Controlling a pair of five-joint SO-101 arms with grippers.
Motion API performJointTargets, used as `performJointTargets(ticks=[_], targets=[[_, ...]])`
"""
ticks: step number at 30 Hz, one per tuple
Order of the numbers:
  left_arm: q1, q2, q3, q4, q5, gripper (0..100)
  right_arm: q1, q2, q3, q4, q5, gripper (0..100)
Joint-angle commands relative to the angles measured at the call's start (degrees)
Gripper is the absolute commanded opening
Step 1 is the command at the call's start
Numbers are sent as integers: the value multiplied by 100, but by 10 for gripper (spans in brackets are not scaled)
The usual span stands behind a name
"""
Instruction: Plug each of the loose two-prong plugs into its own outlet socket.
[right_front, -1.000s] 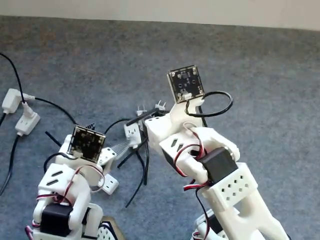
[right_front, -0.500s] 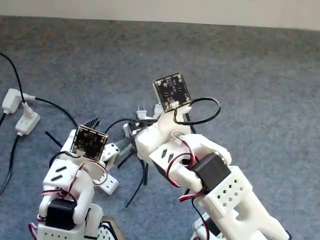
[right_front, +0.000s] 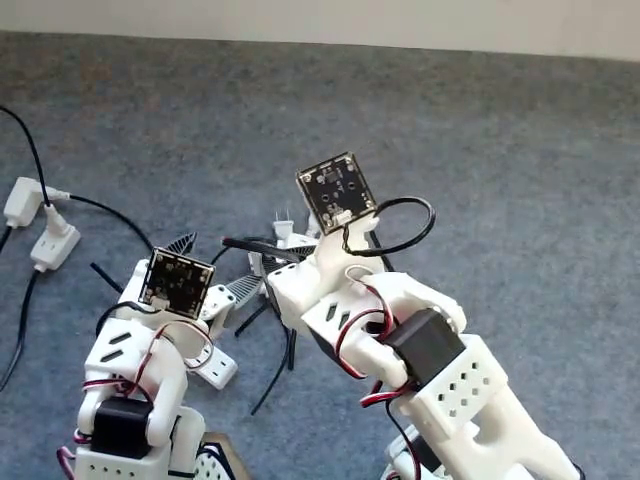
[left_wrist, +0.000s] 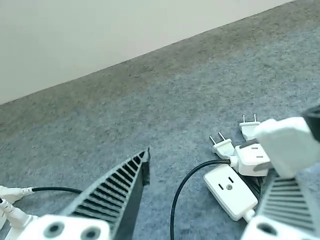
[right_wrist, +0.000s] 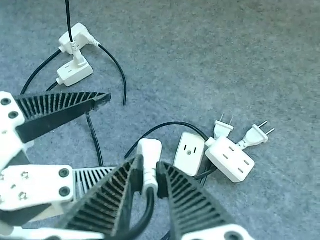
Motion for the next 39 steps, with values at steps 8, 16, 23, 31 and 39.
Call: performJointTargets(ticks=[8,16,23,31,39], targets=[[-145,-13,-57,53,-35,337,831,4,804,119,501,4],[-1226,84,-338,-9,-18,337,848,31,848,462,527,4],[-1473,2466,-1613,440,-26,337,840,418,268,901,510,4],[-1631,5578,-3925,2312,-1582,337,954,1727,-312,1341,651,4],[-2466,8101,-5982,4229,-4492,337,963,1868,-330,1288,844,4]])
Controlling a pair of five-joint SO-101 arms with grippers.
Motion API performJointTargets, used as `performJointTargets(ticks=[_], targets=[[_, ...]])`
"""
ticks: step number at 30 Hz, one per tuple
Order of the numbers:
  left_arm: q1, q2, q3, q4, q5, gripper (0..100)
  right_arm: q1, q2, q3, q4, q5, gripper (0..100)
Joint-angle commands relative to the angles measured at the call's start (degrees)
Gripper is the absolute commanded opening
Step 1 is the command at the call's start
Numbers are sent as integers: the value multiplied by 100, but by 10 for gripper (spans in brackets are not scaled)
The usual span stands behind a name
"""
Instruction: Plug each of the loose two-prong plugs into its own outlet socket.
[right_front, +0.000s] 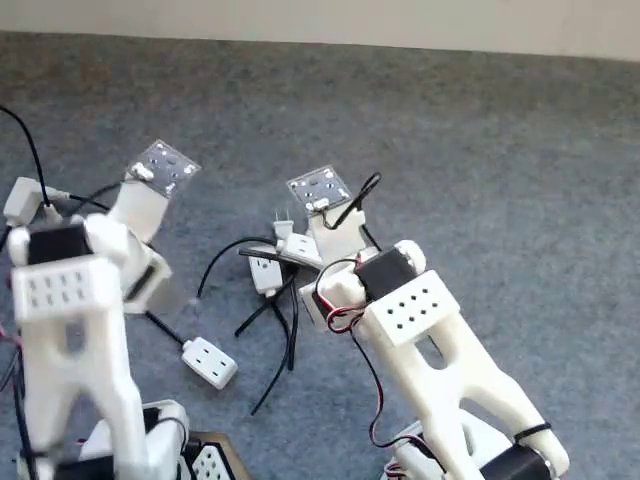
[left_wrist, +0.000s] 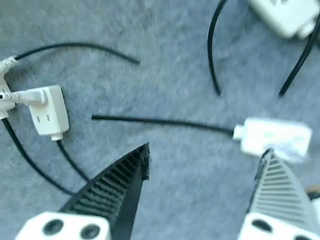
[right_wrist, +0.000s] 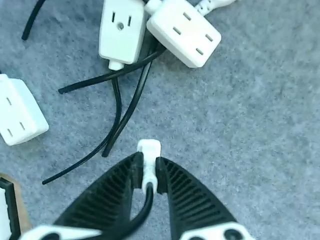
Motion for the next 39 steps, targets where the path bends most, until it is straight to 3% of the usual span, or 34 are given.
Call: performJointTargets(ticks=[1,6,11,17,24,32,35,39], targets=[[-655,1314,-1051,826,-1960,337,84,-48,-356,-4,273,4],[-1068,2185,-1121,1064,-3947,337,312,-48,-312,-4,527,4],[-822,2246,-1095,1055,-4378,337,1604,-48,-224,-277,659,4],[-92,2246,-92,756,-5169,336,2905,-48,1042,-1376,677,4],[690,2237,1130,-554,-5178,268,3530,-57,1631,-1824,888,4],[1182,910,1569,-273,-5160,264,3521,-567,1516,-1815,879,4],[1490,277,2237,-598,-4862,264,3521,-971,1666,-1798,879,4],[1991,-356,3108,-1829,-3921,332,3433,-1305,2000,-1815,879,4]])
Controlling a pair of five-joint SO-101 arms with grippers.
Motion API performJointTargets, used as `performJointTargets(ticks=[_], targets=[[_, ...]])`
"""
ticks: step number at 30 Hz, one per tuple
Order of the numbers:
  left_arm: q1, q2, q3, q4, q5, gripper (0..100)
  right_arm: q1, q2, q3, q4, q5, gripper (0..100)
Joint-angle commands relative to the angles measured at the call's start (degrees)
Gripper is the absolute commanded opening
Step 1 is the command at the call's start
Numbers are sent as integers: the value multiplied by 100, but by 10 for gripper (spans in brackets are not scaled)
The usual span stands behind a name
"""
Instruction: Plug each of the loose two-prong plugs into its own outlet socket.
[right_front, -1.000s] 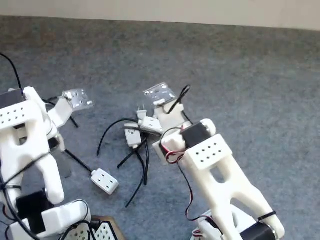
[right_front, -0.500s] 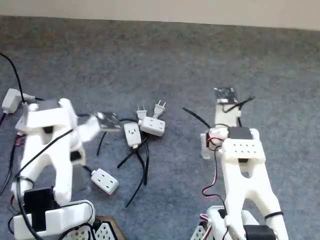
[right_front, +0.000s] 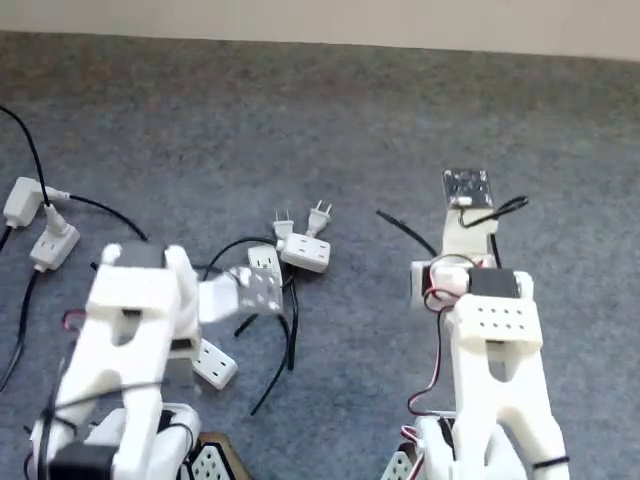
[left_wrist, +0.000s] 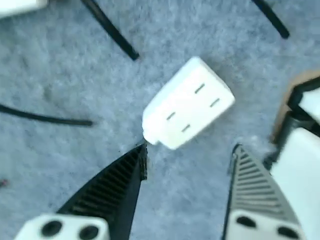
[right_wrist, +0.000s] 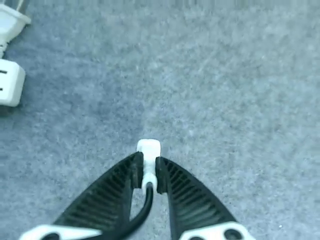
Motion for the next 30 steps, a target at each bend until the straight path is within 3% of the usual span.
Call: performJointTargets(ticks=[1,4,11,14,20,24,30], targets=[[629,-725,743,-1266,510,349,-40,-479,180,-66,44,4],[945,-840,857,-1591,958,362,-75,-549,242,-57,44,4],[875,-822,593,-1626,932,351,-84,-549,242,-40,62,4],[822,-822,760,-1618,589,350,-84,-549,242,-40,62,4],[769,-831,1323,-1908,316,224,-92,-549,242,-40,70,4],[822,-831,1569,-2136,299,204,-92,-523,242,-40,70,4],[1437,-831,1341,-2163,835,149,-92,-514,242,-40,53,4]])
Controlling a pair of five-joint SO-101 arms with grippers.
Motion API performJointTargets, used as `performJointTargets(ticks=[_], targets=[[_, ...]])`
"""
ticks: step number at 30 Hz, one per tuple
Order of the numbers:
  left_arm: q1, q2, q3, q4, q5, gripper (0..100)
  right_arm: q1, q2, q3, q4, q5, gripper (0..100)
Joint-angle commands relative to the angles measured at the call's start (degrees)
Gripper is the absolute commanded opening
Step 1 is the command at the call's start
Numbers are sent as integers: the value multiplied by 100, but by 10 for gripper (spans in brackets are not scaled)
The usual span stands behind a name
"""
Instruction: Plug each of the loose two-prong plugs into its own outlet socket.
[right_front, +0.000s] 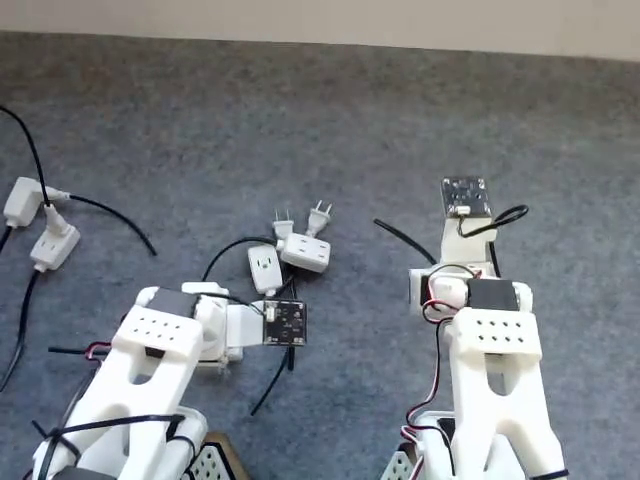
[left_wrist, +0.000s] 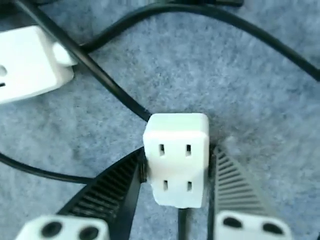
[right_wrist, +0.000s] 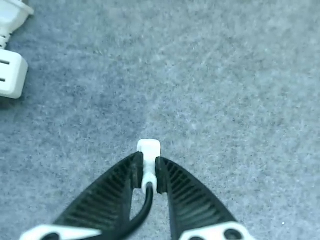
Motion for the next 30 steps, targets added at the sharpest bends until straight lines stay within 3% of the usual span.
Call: performJointTargets(ticks=[1,7,13,19,24,30], targets=[[585,-84,-426,-62,545,137,-57,-136,-48,-40,53,4],[1499,92,-1543,-62,1459,130,-57,-136,-40,-31,44,4],[2088,2193,-3213,-70,2163,129,-57,-154,57,-40,44,4],[2475,4277,-5077,-9,2347,129,-57,-180,110,-48,44,4],[2545,4884,-5701,211,2356,132,-57,-180,110,-66,44,4],[2378,4813,-5903,747,2796,275,-57,-145,110,-75,44,4]])
